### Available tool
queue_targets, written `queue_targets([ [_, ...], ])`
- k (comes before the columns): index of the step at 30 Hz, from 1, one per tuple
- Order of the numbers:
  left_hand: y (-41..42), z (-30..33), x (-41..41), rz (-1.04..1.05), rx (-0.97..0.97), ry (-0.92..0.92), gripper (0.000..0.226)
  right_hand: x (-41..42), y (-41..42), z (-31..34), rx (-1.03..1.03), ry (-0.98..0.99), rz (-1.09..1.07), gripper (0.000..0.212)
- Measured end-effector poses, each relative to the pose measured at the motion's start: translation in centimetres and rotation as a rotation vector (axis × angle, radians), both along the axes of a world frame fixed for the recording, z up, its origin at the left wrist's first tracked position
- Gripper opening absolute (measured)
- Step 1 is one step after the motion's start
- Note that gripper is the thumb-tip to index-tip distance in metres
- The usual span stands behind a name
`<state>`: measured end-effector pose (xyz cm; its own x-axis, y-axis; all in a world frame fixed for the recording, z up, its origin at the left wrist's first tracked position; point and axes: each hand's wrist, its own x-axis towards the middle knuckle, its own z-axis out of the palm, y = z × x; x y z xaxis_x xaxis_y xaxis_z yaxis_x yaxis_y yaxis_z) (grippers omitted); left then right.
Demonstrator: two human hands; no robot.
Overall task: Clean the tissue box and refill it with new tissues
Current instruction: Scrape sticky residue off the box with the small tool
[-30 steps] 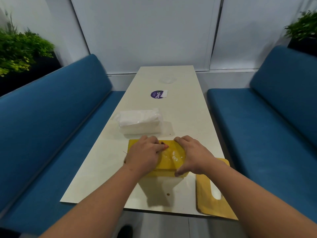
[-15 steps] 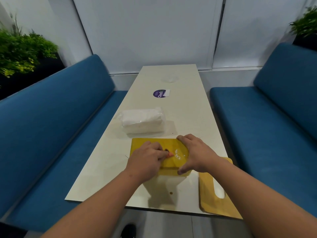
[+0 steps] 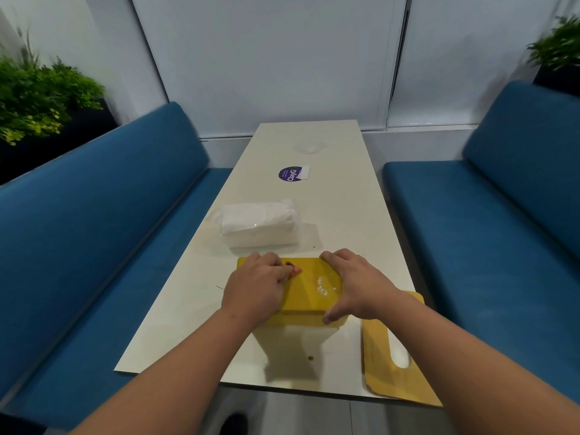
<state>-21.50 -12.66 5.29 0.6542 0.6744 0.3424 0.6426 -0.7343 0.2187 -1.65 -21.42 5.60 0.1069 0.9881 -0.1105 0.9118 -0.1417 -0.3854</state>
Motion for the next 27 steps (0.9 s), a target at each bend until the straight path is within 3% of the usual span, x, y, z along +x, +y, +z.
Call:
queue_targets([
  [5,-1.9,-1.1,-2.9,-0.197,0.064,0.001,0.034,0.2,0.0,-0.1,0.009,-0.01,0.019,0.123],
  [8,-1.0,-1.4,-4.7,-0.001,0.05,-0.109,0.033,0.2,0.0,-0.2,0.017,0.012,0.006,0.124],
  [10,-0.7,-1.6,-4.9,0.156,0.039,-0.142,0.02,0.2,0.0,-0.1,0.022,0.017,0.003,0.123],
  [12,-1.6,-1.9,-3.7,0.205,0.028,-0.174,0.017,0.1,0.0,-0.1,0.018,0.01,0.005,0.123],
  [17,-4.2,-2.5,-1.4,0.005,0.089,-0.149,0.021,0.0,0.0,0.0,0.014,0.002,0.007,0.124],
  [24,0.7,-1.4,-4.6,0.428,-0.041,-0.207,0.028,0.0,-0.3,0.0,0.02,0.016,0.0,0.123],
  [27,0.3,-1.1,-3.2,0.459,-0.039,-0.228,0.026,0.0,-0.2,0.0,0.021,0.019,-0.002,0.123],
])
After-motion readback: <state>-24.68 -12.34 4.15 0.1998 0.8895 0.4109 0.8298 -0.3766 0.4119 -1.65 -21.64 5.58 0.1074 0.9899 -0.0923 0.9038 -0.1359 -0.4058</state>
